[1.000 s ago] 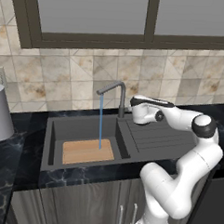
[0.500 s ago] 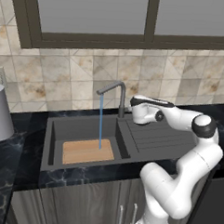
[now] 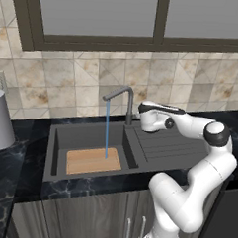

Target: Turn on the sink faucet with hot water and rinse the cutting board for ten seconds, then turn off the faucet. Push the cutting board to reach the water if necessary.

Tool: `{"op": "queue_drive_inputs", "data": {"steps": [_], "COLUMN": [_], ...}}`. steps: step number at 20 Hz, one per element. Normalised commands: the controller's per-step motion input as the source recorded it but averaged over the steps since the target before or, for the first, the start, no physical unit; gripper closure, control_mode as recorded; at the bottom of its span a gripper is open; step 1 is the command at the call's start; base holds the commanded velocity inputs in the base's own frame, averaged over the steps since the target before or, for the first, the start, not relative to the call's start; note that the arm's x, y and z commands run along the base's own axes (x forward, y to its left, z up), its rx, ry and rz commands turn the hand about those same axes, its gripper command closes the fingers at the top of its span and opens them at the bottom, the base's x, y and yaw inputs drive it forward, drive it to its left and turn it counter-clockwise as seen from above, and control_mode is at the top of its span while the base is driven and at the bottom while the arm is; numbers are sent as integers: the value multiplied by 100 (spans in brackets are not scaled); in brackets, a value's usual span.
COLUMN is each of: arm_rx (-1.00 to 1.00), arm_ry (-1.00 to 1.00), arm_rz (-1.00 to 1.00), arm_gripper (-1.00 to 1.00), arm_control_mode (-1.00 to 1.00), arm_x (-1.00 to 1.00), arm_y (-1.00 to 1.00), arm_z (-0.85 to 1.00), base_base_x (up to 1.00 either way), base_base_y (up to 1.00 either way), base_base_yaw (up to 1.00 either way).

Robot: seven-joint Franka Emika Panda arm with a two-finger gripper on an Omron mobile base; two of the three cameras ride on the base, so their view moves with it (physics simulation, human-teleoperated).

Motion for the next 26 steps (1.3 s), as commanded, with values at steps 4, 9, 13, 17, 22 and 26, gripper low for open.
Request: {"op": "queue_drive_inputs", "data": {"steps": [4, 9, 13, 17, 22, 26], "arm_rx": [0, 0, 0, 0, 0, 0], "arm_ry": [0, 0, 0, 0, 0, 0], "arm_rz": [0, 0, 0, 0, 0, 0], "arm_gripper": [-100, -100, -100, -100, -100, -100], "arm_control_mode": [-100, -100, -100, -100, -100, -100], "arm_x": [0, 0, 0, 0, 0, 0], "arm_y": [0, 0, 0, 0, 0, 0], "arm_z": [0, 0, 0, 0, 0, 0], "base_base_x": [0, 0, 0, 0, 0, 0], "base_base_y": [0, 0, 0, 0, 0, 0], "base_base_yaw": [0, 0, 0, 0, 0, 0]}}
